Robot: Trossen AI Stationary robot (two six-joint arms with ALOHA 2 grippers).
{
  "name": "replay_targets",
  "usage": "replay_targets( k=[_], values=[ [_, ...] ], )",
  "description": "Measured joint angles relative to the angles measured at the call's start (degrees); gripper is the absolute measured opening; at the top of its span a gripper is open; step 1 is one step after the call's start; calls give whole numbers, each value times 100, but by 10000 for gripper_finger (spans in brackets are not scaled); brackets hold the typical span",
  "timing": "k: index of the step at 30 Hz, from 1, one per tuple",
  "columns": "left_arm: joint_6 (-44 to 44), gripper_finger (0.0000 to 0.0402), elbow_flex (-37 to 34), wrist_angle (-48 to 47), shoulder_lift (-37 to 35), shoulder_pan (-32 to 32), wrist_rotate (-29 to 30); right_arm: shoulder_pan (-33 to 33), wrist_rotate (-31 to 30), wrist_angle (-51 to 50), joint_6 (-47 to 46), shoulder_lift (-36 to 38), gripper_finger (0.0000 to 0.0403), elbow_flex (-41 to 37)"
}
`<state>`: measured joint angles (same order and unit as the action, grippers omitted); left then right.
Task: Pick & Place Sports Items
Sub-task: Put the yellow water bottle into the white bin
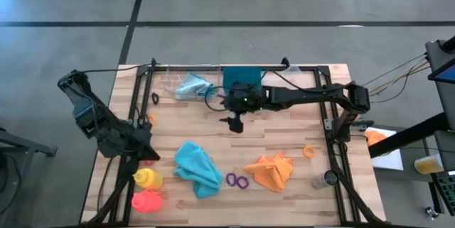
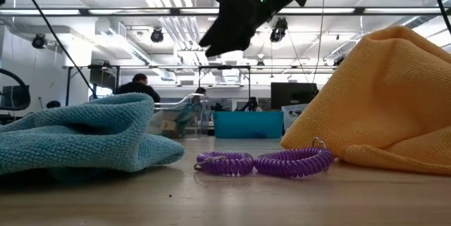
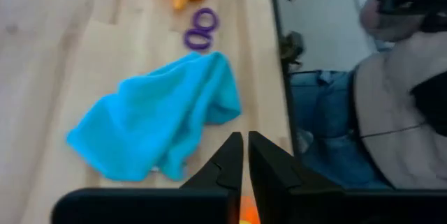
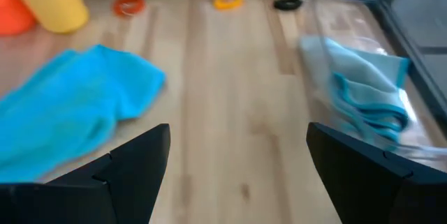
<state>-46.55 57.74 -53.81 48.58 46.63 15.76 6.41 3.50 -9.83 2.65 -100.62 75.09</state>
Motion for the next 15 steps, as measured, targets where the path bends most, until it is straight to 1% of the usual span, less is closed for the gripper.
replay_targets(
  k=[3,8,11,13,15],
  values=[
    [207,48,0,110,31,7,-188,-214,-4,100,-172,0,337,0],
    [1308,64,1,126,33,0,-150,-550,-71,356,-389,0,337,0],
    [1619,66,2,126,33,11,-189,-720,-73,535,-548,0,337,-2],
    [1585,66,4,138,33,9,-185,-823,-115,641,-646,0,337,-2],
    [1073,66,2,158,39,4,-183,-927,-307,715,-769,0,337,-2]
  ],
)
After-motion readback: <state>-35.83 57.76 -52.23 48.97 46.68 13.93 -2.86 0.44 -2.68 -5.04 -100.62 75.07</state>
